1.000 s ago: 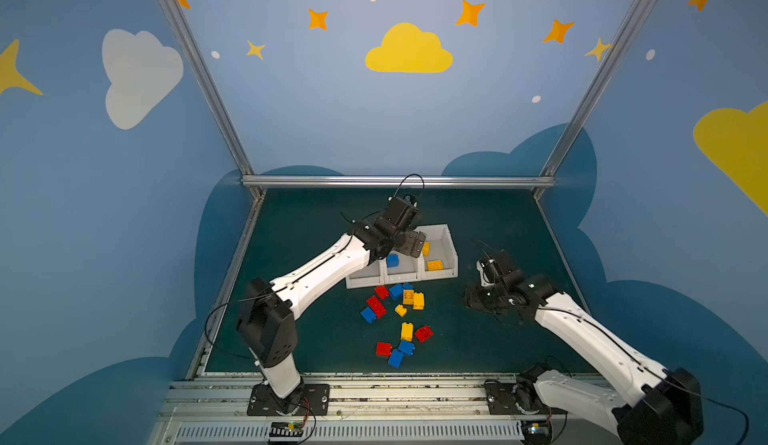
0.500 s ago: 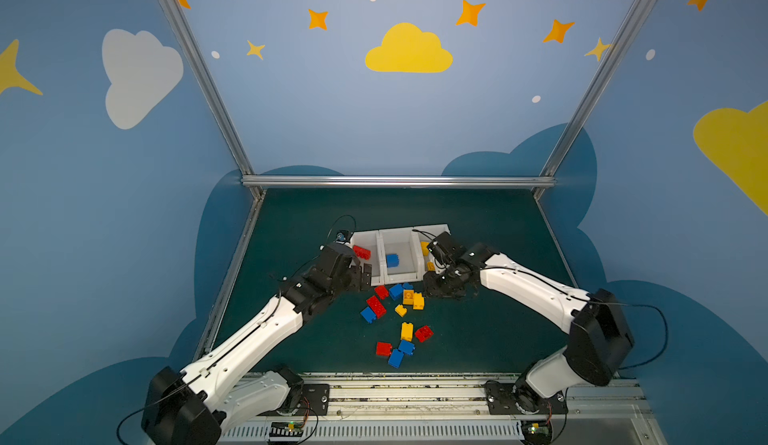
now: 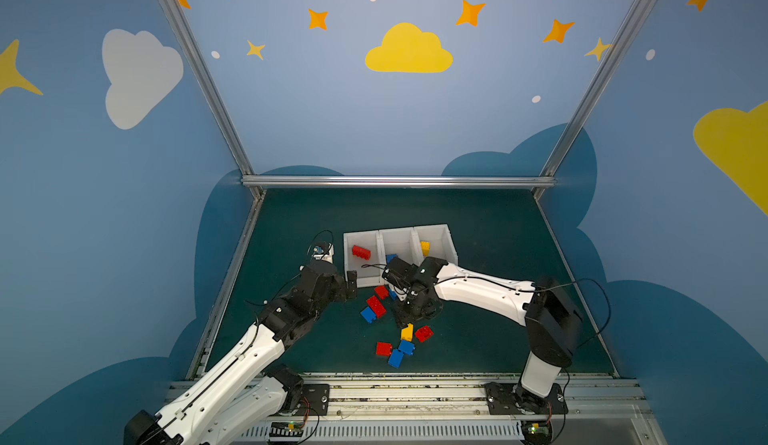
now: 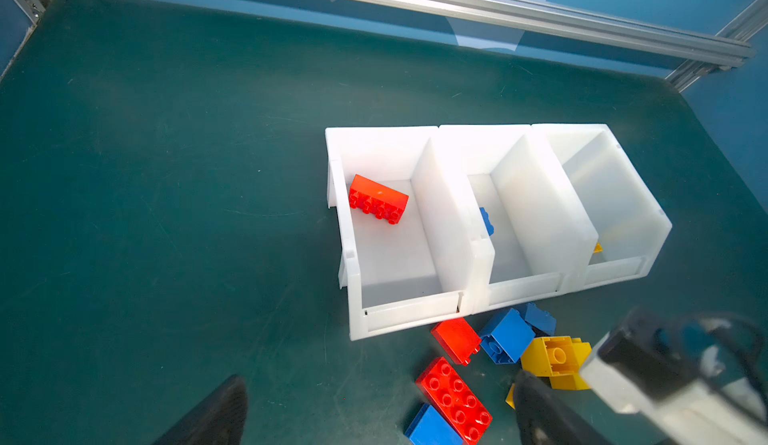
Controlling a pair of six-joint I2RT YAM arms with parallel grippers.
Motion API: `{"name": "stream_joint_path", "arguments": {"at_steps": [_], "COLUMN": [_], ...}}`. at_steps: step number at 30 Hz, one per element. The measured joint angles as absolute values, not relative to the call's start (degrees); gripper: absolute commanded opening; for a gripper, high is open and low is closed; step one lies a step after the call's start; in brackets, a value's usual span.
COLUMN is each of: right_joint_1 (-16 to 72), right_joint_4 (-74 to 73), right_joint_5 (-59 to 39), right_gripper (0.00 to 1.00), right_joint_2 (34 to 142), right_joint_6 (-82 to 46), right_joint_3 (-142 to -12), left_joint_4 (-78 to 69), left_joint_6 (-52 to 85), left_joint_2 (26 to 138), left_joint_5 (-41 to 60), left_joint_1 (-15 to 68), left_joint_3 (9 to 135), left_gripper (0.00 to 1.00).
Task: Sort the legos into containers by color
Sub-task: 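Lower the right gripper and grasp a yellow brick from the pile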
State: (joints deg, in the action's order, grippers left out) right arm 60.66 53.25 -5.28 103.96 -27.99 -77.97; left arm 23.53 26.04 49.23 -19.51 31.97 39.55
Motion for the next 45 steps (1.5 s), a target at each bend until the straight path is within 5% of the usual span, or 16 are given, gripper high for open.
{"name": "stream_joint_path", "arguments": {"at_steps": [31,41,45], "right_joint_1": [62.8,62.0,61.1], "right_joint_4": [56.8,56.0,55.7], "right_joint_5": [-1.7,0.5,0.6], "right_gripper": [0.59,0.31,0.29], "right_joint_2": [111.8,113.0,112.9], "right_joint_6": [-2.9,-3.8,-4.5], "right_joint_3": [-80.8,-81.8,-81.8], "left_joint_4": [28.5,29.5,29.6], "left_joint_6": [32.3,33.8,34.0], "left_joint_2": [37.0,35.5,35.6], "left_joint_5": [-21.5,-21.6,-21.6], "left_joint_1": [30.9,30.9,30.9], "left_joint_3": [33.6,33.1,33.1], "left_gripper": [0.99,0.99,0.99]}}
